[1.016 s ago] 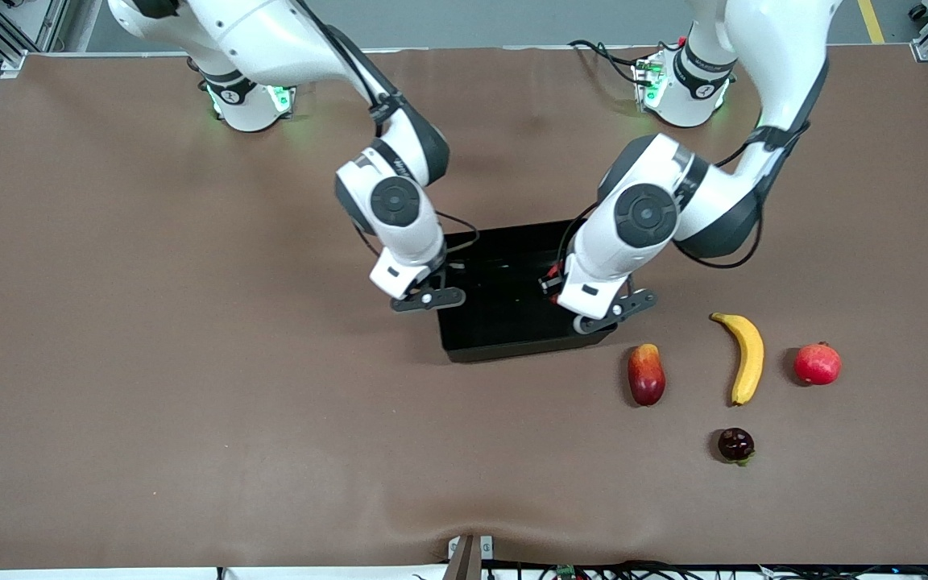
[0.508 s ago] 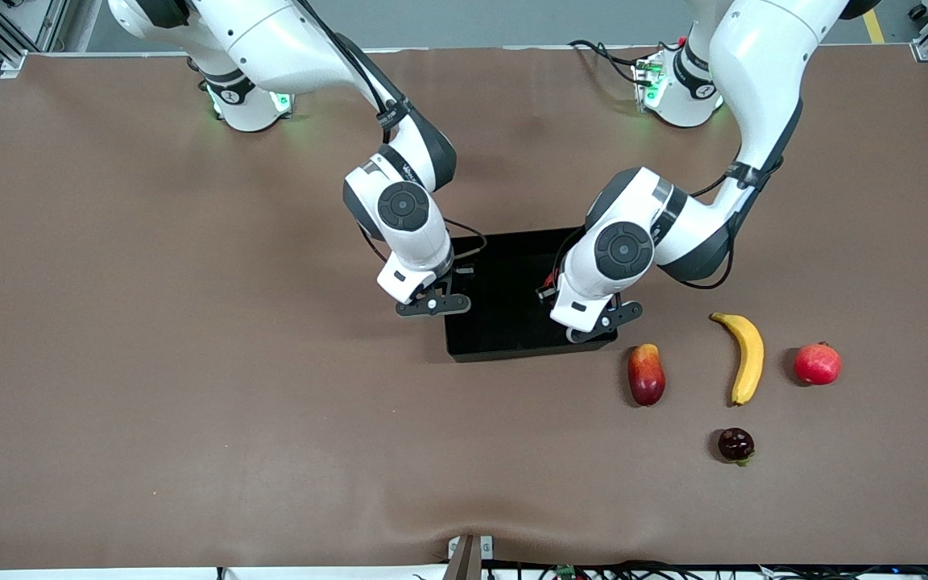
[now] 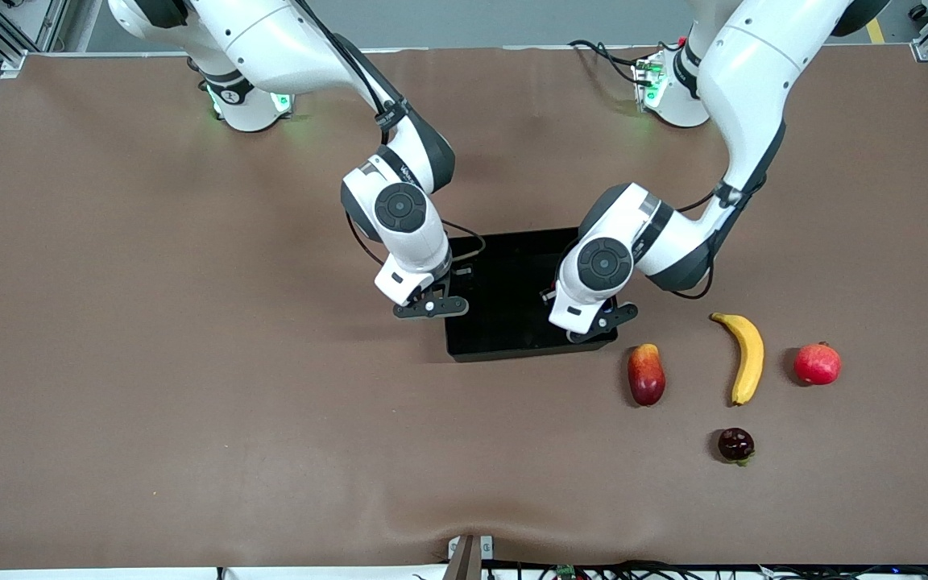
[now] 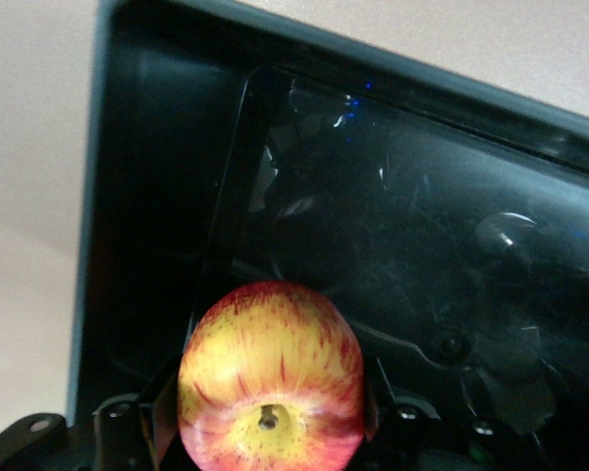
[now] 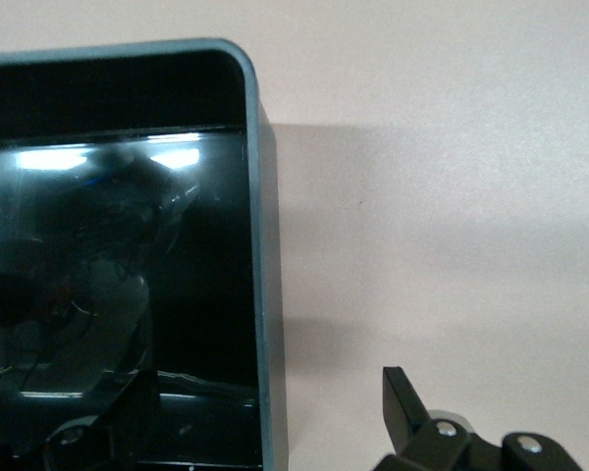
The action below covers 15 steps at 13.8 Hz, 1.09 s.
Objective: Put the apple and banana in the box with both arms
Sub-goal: 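Lower the apple into the box with the left gripper while the right releases the box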
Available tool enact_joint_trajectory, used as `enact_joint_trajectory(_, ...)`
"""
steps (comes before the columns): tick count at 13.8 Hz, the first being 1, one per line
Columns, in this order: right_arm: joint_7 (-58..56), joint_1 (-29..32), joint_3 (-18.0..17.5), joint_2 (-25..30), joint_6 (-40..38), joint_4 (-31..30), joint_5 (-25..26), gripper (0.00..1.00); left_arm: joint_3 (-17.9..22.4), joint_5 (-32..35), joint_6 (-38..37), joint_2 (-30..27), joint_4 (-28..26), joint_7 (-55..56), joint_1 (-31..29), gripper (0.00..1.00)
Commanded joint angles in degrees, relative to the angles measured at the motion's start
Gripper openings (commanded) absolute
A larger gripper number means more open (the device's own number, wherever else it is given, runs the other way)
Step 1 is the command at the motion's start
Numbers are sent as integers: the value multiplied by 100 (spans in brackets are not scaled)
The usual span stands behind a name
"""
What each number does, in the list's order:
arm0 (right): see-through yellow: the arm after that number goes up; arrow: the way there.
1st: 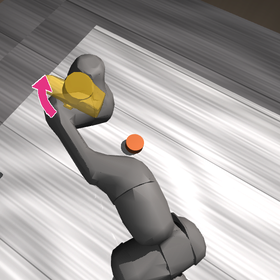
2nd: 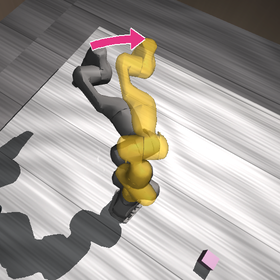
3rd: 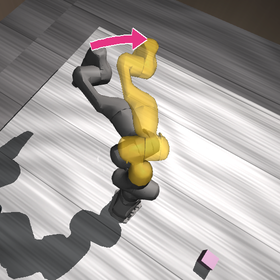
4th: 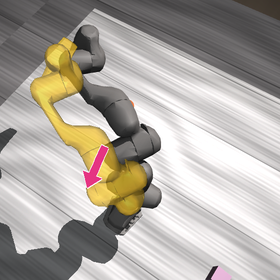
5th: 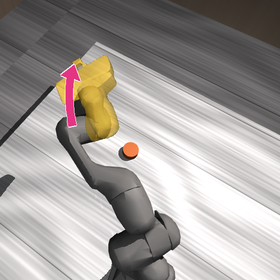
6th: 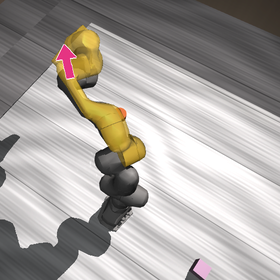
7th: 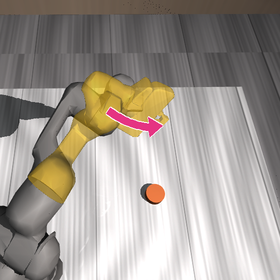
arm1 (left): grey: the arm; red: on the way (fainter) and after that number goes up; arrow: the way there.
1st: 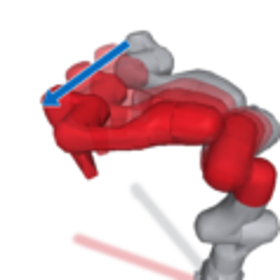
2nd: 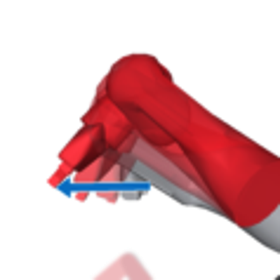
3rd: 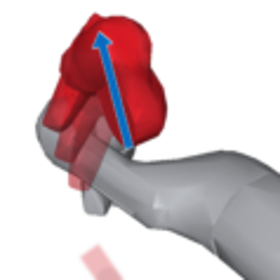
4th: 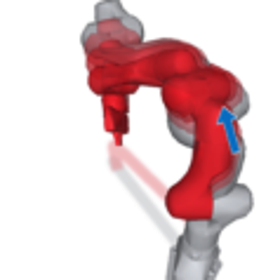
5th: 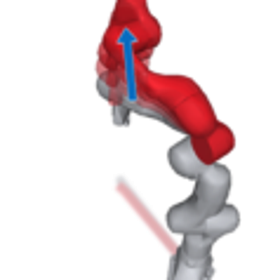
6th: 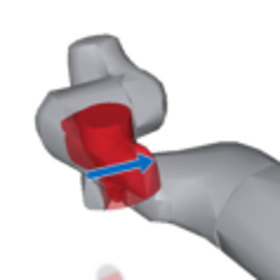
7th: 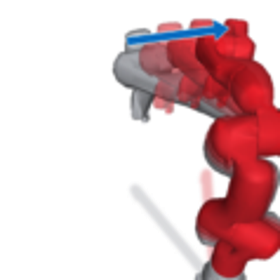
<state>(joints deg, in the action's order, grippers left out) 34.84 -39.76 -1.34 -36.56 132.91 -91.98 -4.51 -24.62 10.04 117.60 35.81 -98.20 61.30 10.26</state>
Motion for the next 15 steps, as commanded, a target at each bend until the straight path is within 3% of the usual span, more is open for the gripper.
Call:
enact_joint_trajectory(1, 294, 83, -15, 219, -125, 23, -68, 100, -26, 165, 376, 163, 2, 163, -6, 0)
enact_joint_trajectory(3, 252, 292, -6, 438, -151, -12, -68, 100, -26, 165, 492, 277, 11, 155, -15, 0)
enact_joint_trajectory(4, 208, 433, -15, 553, -221, -13, -59, 100, -17, 174, 492, 295, 11, 155, -15, 11)
enact_joint_trajectory(5, 190, 573, -15, 658, -404, -13, -59, 100, -17, 165, 492, 295, 11, 155, -33, 45)
enact_joint_trajectory(6, 121, 714, -15, 764, -563, -13, -59, 100, -17, 174, 483, 269, 11, 146, -59, 96)
enact_joint_trajectory(9, -748, 1153, -24, 1071, -1195, -21, -68, 100, -26, 174, 125, -230, 90, 128, -129, 100)
enact_joint_trajectory(11, -969, 1592, -41, 1273, -1538, -21, -76, 100, -26, 174, -585, -757, 282, 23, -182, 100)
enact_joint_trajectory(15, -1961, 2383, -41, 1573, -1864, -39, -76, 100, -35, 113, -1450, -1146, 670, -1265, -1084, 100)
